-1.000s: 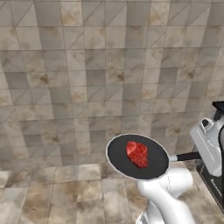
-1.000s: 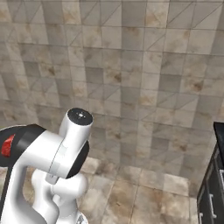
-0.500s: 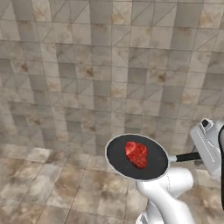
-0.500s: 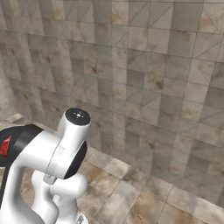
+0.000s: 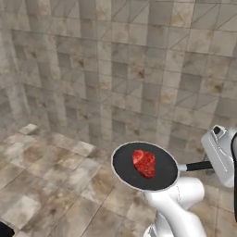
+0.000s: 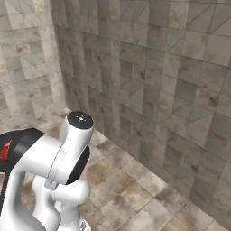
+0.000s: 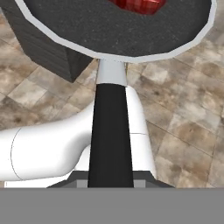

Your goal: Pick up the pan with the steak in it and place it on the dining table. Then place the steak on the plate.

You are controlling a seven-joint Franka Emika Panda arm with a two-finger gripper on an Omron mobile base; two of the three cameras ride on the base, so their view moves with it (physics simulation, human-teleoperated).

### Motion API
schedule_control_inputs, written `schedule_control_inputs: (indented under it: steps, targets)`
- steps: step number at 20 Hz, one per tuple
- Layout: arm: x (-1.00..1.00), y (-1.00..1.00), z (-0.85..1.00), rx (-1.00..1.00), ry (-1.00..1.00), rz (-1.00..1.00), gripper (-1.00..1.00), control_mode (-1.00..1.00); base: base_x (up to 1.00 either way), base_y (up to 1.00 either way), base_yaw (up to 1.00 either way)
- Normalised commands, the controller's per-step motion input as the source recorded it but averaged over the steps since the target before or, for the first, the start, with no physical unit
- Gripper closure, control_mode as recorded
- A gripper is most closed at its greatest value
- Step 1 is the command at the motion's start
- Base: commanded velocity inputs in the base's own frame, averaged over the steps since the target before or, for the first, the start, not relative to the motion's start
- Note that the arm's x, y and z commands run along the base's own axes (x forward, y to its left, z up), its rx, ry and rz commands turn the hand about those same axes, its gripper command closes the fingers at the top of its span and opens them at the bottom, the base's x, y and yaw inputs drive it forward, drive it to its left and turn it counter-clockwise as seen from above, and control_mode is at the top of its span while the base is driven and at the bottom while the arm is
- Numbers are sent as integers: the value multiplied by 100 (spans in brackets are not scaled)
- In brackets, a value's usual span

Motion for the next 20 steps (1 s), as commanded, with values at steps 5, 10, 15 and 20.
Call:
schedule_control_inputs:
  steps: [5, 10, 15, 20]
  targets:
    - [0, 0, 0, 0, 0, 0, 100, 100, -2, 0, 50]
    - [0, 0, 0, 0, 0, 0, 100, 100, -3, 0, 50]
    - [0, 0, 0, 0, 0, 0, 100, 100, -5, 0, 50]
    - [0, 0, 0, 0, 0, 0, 100, 100, -7, 0, 50]
